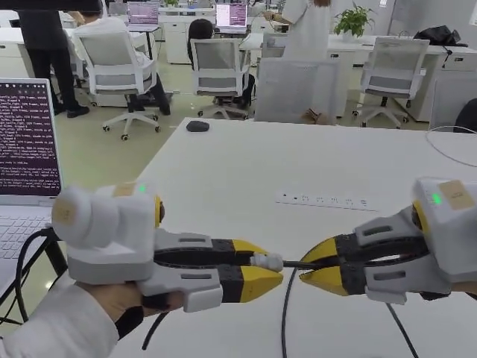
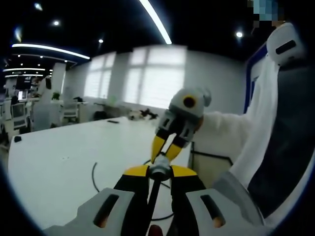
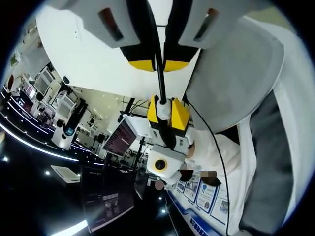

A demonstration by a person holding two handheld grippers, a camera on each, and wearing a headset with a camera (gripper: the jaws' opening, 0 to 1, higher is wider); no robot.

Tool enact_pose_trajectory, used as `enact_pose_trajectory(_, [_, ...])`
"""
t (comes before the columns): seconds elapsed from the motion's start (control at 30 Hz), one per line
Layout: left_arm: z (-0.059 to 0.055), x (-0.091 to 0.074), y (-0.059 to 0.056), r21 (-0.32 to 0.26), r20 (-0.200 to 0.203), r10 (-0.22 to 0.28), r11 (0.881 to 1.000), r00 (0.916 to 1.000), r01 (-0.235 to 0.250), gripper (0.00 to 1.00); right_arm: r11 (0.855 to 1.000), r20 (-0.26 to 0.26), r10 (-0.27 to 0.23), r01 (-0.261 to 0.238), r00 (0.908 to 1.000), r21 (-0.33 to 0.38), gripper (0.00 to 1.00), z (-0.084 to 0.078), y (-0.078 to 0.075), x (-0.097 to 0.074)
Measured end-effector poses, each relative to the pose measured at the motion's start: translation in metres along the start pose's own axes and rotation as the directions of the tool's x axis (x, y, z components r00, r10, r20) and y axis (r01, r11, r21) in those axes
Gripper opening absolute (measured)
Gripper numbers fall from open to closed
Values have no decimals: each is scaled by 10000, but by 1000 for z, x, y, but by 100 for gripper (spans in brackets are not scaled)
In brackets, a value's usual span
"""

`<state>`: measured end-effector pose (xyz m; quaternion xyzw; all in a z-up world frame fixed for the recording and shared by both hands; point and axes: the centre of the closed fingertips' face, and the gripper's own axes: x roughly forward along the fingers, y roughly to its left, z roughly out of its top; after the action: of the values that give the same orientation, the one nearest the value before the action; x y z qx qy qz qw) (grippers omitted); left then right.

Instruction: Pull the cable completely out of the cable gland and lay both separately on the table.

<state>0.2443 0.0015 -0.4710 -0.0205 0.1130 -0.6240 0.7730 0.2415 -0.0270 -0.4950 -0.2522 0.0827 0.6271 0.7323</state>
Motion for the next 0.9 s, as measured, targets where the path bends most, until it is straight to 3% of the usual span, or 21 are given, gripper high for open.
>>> enact_pose_trajectory(0.4, [0,-12,7,-51,85,316,9995,9995,-315,17,9963,-278,-558,574,9981,632,4,-24,-5,-21])
enact_pose_trajectory(0.63, [1,-21,12,-124,191,548,9984,9983,-545,17,9847,-565,-1118,1182,9921,1277,4,-48,-7,-41])
enact_pose_trajectory(0.9, [5,-24,15,-227,358,691,9974,9970,-683,17,9710,-683,-1535,1633,9858,1746,5,-61,-8,-52])
